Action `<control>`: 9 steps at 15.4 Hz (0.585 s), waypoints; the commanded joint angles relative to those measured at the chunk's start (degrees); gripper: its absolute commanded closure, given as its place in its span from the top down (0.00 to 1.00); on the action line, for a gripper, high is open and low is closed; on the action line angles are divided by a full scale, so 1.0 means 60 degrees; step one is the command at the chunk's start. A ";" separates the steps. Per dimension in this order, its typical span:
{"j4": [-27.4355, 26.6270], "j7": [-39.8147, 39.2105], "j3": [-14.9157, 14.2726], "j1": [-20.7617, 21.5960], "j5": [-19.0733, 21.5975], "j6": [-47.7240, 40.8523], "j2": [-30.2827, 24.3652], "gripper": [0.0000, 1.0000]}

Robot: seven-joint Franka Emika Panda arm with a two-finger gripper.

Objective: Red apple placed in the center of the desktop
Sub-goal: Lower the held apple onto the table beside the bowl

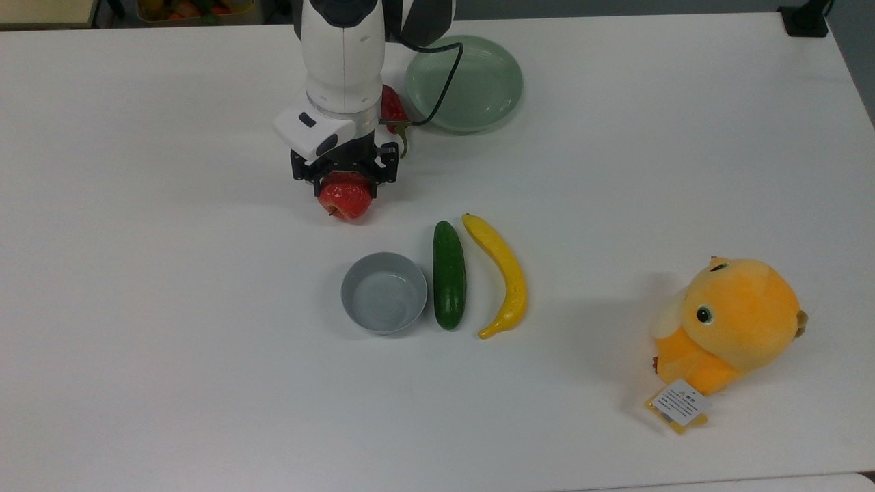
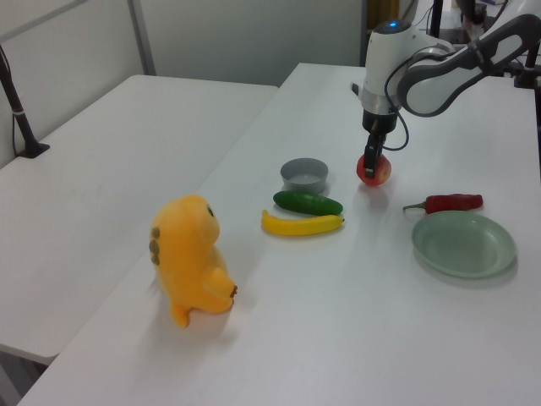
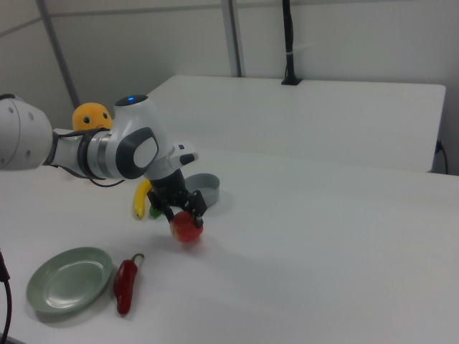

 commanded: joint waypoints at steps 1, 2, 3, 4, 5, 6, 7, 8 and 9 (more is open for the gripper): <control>0.0040 -0.0119 -0.0057 0.0028 -0.0137 0.0141 0.0022 1.00; 0.0040 -0.0120 -0.0057 0.0028 -0.0137 0.0141 0.0022 1.00; 0.0040 -0.0120 -0.0057 0.0028 -0.0151 0.0141 0.0022 1.00; 0.0040 -0.0120 -0.0057 0.0028 -0.0151 0.0141 0.0008 1.00; 0.0040 -0.0120 -0.0057 0.0028 -0.0151 0.0141 0.0008 1.00; 0.0040 -0.0120 -0.0057 0.0028 -0.0151 0.0141 0.0008 1.00; 0.0040 -0.0120 -0.0057 0.0028 -0.0151 0.0141 0.0008 1.00; 0.0040 -0.0120 -0.0057 0.0028 -0.0137 0.0127 -0.0007 1.00; 0.0040 -0.0120 -0.0071 0.0013 -0.0137 0.0097 -0.0051 1.00</control>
